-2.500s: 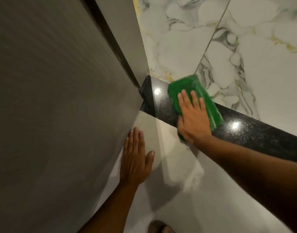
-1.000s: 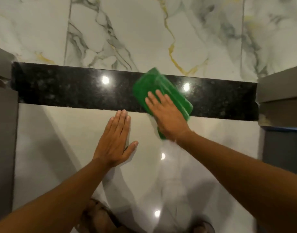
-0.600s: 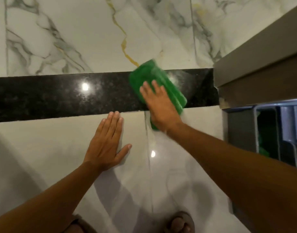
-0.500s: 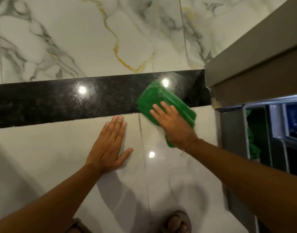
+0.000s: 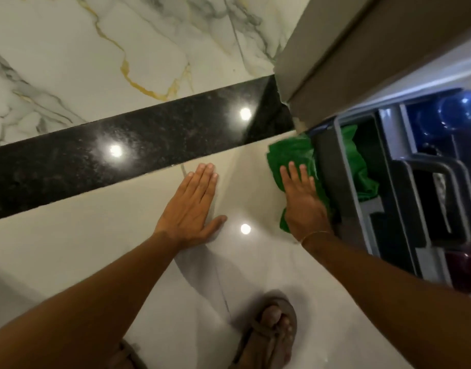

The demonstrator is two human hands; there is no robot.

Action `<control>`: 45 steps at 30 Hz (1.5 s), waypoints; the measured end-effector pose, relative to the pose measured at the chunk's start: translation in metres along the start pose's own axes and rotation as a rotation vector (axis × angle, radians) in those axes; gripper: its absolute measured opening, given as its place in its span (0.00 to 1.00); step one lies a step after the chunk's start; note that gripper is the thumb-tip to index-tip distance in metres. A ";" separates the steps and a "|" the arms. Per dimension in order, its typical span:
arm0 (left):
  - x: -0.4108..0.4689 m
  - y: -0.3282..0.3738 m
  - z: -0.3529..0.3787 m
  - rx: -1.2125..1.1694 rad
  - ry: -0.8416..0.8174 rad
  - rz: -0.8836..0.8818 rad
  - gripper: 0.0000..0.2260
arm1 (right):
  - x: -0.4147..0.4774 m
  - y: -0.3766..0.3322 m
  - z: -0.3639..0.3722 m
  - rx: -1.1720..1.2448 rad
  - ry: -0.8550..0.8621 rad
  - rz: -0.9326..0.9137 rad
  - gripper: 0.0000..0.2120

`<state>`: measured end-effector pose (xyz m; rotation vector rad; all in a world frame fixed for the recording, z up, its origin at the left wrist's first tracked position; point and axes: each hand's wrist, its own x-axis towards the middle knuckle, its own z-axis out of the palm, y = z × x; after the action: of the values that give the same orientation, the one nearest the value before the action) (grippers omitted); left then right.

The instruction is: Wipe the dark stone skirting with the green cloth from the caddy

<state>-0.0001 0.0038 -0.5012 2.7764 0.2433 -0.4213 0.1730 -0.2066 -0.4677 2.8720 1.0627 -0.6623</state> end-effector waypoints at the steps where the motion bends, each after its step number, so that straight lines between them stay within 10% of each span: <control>1: 0.000 0.004 0.001 -0.001 -0.001 0.011 0.41 | -0.004 -0.002 -0.002 0.051 -0.010 0.048 0.41; 14: 0.014 0.058 0.007 0.037 -0.099 0.019 0.44 | -0.154 -0.009 -0.118 0.937 0.343 0.458 0.17; 20: 0.029 0.083 0.013 0.037 -0.049 0.078 0.44 | -0.203 0.032 -0.140 0.829 0.492 0.707 0.19; 24: 0.036 0.097 0.014 0.088 -0.058 0.118 0.44 | -0.178 0.026 -0.108 0.834 0.287 0.781 0.22; 33: 0.038 0.093 -0.001 0.132 -0.118 0.130 0.45 | -0.183 0.047 -0.071 0.634 0.057 0.505 0.30; 45: 0.034 0.090 -0.079 0.144 -0.127 0.013 0.39 | -0.172 0.018 -0.116 0.580 0.161 0.625 0.32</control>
<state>0.0715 -0.0493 -0.4142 2.8743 0.1709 -0.6321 0.1113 -0.3094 -0.2975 3.4883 -0.1053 -0.7853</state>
